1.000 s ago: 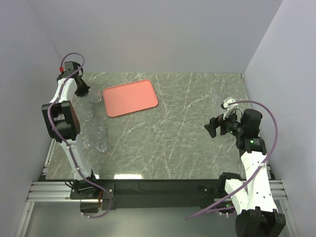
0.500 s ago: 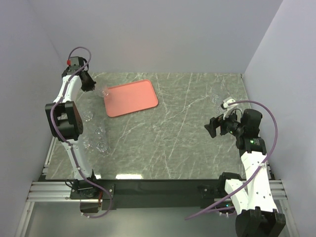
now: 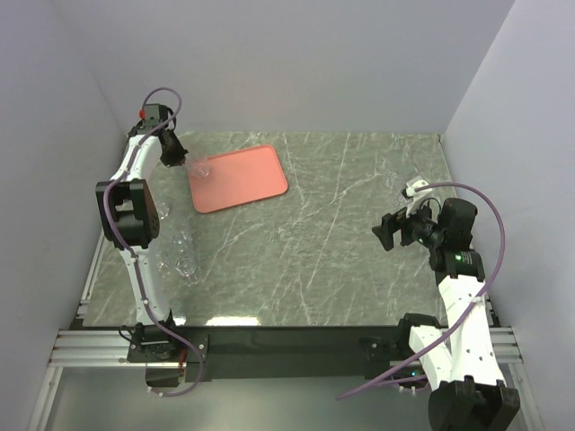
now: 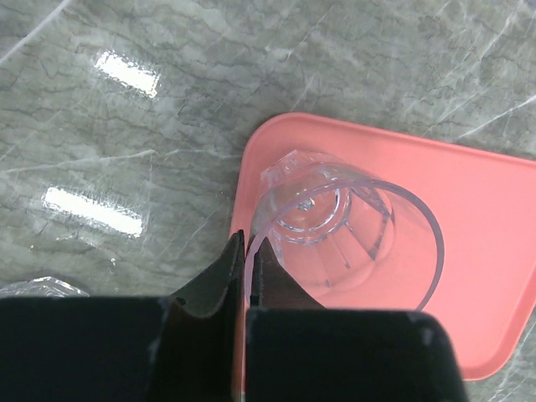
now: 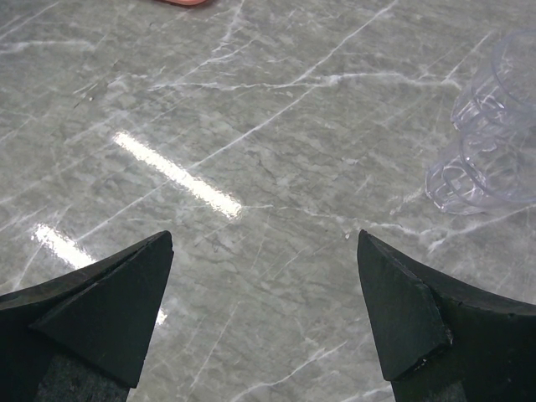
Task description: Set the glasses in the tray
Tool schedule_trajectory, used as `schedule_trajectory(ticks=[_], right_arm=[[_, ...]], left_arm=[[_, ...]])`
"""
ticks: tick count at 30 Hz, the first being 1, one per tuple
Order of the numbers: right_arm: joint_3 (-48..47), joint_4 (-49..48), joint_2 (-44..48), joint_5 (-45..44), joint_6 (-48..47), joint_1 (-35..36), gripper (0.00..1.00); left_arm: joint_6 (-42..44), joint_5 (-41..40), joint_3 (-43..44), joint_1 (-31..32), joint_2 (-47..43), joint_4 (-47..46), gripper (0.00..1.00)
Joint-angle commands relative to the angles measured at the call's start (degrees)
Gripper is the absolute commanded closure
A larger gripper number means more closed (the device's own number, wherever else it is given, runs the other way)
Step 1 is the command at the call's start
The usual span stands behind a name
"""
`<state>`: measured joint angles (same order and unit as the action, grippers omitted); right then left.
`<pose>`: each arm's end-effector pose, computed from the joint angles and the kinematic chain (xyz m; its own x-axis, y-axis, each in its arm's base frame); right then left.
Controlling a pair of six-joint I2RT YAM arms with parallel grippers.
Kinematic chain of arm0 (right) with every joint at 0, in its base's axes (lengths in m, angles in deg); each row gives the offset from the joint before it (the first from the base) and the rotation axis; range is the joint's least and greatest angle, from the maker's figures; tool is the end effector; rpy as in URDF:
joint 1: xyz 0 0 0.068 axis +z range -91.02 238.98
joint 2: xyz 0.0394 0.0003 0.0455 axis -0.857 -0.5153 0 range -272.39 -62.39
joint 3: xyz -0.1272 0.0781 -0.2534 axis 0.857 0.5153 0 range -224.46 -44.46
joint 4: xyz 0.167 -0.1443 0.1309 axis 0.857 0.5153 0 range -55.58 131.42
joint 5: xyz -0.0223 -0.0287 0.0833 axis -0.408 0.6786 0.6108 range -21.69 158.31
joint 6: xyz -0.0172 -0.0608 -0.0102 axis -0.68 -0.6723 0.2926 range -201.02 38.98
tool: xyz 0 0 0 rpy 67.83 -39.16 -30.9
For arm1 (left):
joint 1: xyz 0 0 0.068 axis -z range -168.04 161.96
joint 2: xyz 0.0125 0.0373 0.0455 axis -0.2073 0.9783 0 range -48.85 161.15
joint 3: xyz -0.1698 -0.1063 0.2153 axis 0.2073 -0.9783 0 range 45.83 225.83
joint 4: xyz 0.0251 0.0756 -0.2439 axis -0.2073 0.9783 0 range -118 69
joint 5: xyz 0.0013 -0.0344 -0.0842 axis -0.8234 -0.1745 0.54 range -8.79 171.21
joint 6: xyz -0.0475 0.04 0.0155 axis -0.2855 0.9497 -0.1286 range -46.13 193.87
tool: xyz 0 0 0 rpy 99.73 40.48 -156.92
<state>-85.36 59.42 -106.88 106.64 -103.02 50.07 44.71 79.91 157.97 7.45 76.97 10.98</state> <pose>0.1611 0.0059 0.3047 -0.2824 -0.2531 -0.9253 -0.5632 0.8245 -0.0537 0.5078 0.0412 0.2487 -0.6469 -0.5399 -0.5385 -0.4670 0.8388 -0.2799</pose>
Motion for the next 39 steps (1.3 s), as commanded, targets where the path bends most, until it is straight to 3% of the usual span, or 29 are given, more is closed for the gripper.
schedule_trajectory(ticks=[1, 8, 20, 23, 27, 32, 39], right_arm=[[0.0, -0.9, 0.0, -0.5, -0.5, -0.1, 0.03], [0.0, -0.9, 0.0, -0.6, -0.6, -0.1, 0.03], [0.1, -0.9, 0.1, -1.0, -0.6, -0.1, 0.03], [0.0, -0.9, 0.3, -1.0, -0.6, -0.1, 0.03], [0.0, -1.1, 0.6, -1.1, -0.6, -0.1, 0.03], [0.1, -1.0, 1.0, -0.8, -0.6, -0.1, 0.03], [0.1, -0.8, 1.2, -0.1, -0.6, -0.2, 0.03]], left_arm=[[0.3, 0.9, 3.6, 0.1, -0.2, -0.7, 0.96], [0.3, 0.9, 3.8, 0.8, 0.9, -0.7, 0.88], [0.9, 1.7, 4.1, 0.8, -3.4, -1.5, 0.52], [0.5, 1.5, 1.0, 0.8, -8.3, -3.8, 0.43], [-1.3, 1.5, -11.5, 0.8, -17.3, -9.9, 0.36], [-3.8, 1.5, -24.5, 0.6, -27.4, -13.5, 0.33], [-5.4, -3.1, -33.5, -0.1, -33.4, -12.4, 0.29]])
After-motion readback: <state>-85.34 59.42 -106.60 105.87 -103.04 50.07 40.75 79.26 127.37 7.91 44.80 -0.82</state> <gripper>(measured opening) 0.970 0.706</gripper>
